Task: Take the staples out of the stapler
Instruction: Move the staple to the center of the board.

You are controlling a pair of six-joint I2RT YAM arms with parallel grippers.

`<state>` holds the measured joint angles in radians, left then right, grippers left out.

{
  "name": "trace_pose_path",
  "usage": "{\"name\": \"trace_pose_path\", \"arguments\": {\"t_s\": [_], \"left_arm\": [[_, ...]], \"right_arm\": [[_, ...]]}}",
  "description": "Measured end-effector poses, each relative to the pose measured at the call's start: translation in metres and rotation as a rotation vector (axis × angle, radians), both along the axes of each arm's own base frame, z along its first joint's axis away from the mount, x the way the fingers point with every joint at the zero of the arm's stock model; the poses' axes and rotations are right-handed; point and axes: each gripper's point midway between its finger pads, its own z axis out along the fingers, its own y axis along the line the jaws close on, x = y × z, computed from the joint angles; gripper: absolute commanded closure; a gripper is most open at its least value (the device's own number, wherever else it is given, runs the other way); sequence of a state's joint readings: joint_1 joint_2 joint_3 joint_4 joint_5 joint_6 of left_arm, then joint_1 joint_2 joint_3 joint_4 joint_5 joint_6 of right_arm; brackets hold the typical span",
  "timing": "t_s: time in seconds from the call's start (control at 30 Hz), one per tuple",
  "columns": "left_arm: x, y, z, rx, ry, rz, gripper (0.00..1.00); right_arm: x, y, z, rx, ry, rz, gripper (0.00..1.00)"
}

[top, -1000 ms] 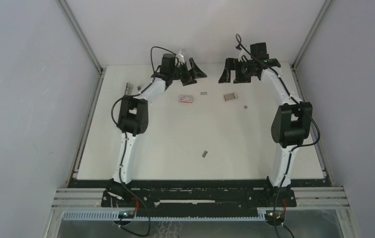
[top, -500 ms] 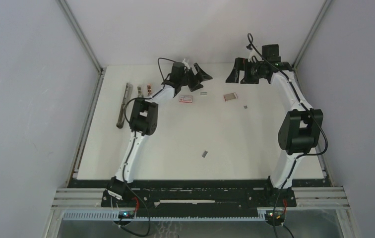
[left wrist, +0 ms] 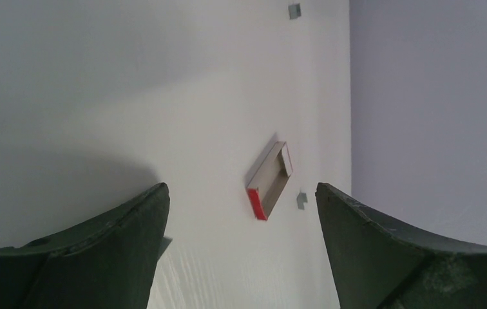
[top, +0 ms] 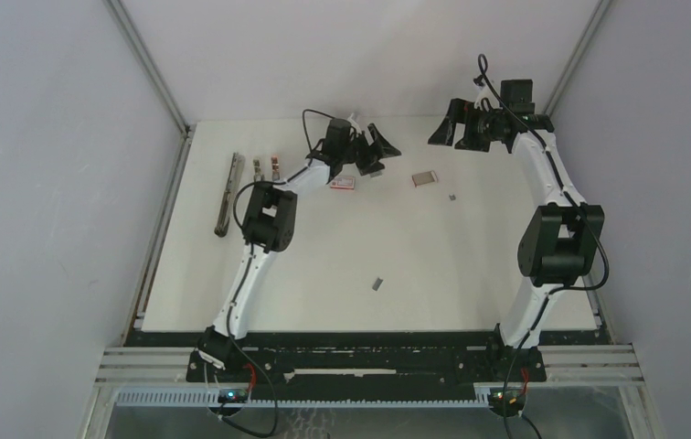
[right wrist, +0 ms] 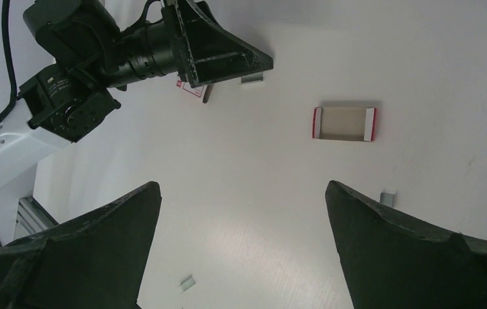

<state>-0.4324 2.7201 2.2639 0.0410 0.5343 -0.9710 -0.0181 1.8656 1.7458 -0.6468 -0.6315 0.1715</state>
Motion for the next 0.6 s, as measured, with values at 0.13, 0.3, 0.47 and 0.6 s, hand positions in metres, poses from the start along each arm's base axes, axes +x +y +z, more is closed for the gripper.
{"name": "trace_pose_path", "arguments": {"t_s": [0.13, 0.3, 0.47, 0.6], "left_arm": [[-0.014, 0.007, -0.001, 0.061, 0.014, -0.020, 0.14], [-0.025, 0.012, -0.004, 0.093, 0.041, -0.040, 0.14], [-0.035, 0.013, -0.005, 0.094, 0.060, -0.060, 0.14], [-0.045, 0.014, -0.005, 0.096, 0.075, -0.080, 0.14]], "right_arm": [[-0.002, 0.000, 0.006, 0.012, -0.007, -0.001, 0.00], [-0.006, 0.000, 0.018, 0.029, -0.025, 0.003, 0.00], [-0.010, 0.000, 0.031, 0.044, -0.047, 0.004, 0.00], [-0.011, 0.001, 0.035, 0.051, -0.056, 0.007, 0.00]]}}
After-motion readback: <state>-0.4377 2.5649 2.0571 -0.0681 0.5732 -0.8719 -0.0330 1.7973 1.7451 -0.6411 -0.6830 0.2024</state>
